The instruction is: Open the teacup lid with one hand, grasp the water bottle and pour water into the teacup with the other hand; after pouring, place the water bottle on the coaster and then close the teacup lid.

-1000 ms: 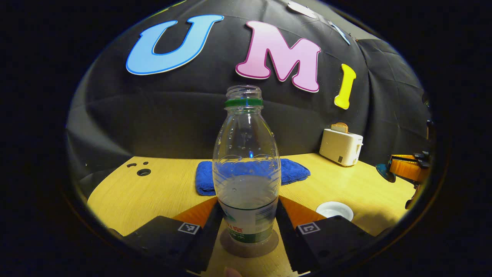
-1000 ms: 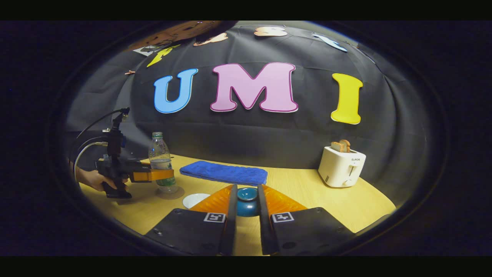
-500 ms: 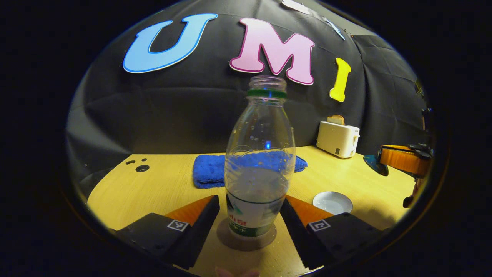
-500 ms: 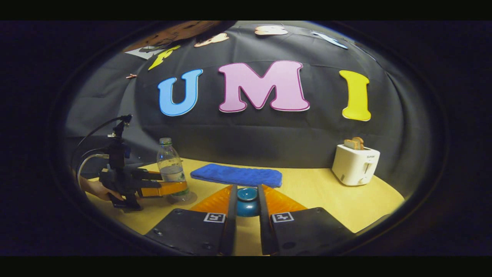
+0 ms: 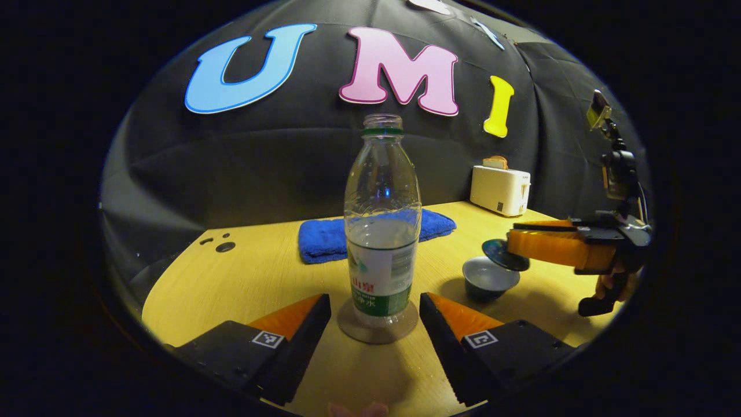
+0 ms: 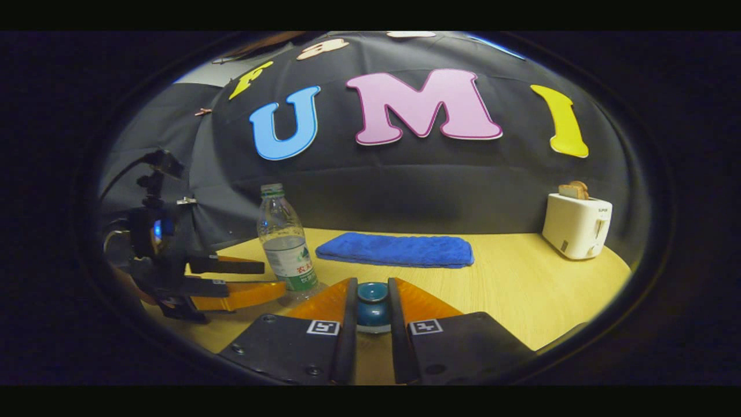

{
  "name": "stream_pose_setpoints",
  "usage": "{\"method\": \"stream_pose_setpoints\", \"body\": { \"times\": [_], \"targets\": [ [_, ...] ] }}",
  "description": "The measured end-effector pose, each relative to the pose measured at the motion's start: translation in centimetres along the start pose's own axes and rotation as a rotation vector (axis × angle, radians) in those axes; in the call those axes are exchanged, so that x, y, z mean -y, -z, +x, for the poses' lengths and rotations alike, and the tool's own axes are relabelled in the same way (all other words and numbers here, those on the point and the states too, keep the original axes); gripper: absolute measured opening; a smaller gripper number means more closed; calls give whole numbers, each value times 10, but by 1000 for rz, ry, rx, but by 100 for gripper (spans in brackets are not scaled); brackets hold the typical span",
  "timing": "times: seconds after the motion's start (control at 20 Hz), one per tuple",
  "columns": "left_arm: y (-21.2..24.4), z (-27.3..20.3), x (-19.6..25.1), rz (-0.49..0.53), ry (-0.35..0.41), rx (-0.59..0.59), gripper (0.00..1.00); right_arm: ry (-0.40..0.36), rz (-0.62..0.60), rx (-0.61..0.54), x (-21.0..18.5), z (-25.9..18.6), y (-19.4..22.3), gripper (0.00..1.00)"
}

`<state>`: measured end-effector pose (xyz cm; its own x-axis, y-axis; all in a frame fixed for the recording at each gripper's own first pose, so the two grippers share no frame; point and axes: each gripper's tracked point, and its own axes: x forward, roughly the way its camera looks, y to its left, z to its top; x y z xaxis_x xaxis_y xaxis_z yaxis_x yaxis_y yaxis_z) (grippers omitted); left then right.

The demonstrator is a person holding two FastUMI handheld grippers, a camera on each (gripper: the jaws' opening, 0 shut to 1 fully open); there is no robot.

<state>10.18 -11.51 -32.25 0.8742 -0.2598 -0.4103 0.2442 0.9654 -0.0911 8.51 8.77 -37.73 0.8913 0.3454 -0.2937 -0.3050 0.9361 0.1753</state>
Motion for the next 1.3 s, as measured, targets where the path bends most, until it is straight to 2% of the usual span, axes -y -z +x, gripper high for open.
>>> {"method": "stream_pose_setpoints", "body": {
  "times": [0.4,0.45,0.5,0.6,0.7,0.8,0.85,0.9,0.95,1.0,1.05,1.15,1.25,1.3],
  "targets": [
    [4,-35,1,-32,-31,12,96,7,-25,-61,2,12,24,29],
    [3,-37,2,-33,-32,16,96,7,-32,-62,2,13,25,34],
    [2,-37,0,-34,-35,18,96,8,-37,-66,2,14,27,34],
    [1,-37,-2,-38,-35,20,96,13,-48,-64,2,16,27,34],
    [-2,-39,-4,-39,-36,23,96,13,-52,-63,2,17,27,24],
    [-3,-40,-10,-37,-46,24,97,16,-53,-69,4,16,28,36],
    [-5,-42,-11,-38,-51,27,97,23,-54,-72,5,17,28,31],
    [-7,-43,-13,-36,-58,26,97,26,-53,-80,6,16,28,33],
    [-10,-45,-15,-38,-68,26,96,27,-51,-86,6,14,28,51],
    [-11,-48,-17,-42,-78,26,96,34,-50,-84,7,11,24,56],
    [-13,-52,-19,-51,-88,26,96,40,-46,-68,7,6,14,72],
    [-24,-60,-21,-69,-114,35,97,62,-57,-23,5,-8,-10,84],
    [-39,-68,-17,-78,-135,44,96,92,-80,-14,5,-24,-30,93],
    [-48,-73,-16,-80,-144,49,96,103,-82,-12,4,-33,-42,90]
  ]
}}
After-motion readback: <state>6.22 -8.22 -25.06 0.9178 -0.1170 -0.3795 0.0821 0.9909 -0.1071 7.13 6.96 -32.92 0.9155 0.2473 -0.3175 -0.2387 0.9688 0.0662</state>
